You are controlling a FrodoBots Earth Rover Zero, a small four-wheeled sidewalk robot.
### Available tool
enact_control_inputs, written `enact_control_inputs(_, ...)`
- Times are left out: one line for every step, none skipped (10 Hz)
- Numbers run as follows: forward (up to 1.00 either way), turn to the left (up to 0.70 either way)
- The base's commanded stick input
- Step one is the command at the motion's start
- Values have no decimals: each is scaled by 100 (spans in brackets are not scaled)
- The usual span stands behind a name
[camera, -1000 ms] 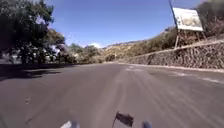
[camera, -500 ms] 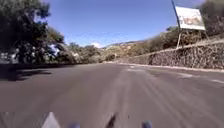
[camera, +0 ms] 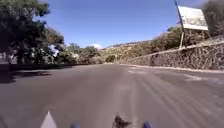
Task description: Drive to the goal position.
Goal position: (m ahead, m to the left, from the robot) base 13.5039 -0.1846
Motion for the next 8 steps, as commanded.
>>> enact_control_inputs(85, 0)
enact_control_inputs(85, 0)
enact_control_inputs(85, 0)
enact_control_inputs(85, 0)
enact_control_inputs(85, 0)
enact_control_inputs(85, 0)
enact_control_inputs(85, 0)
enact_control_inputs(85, 0)
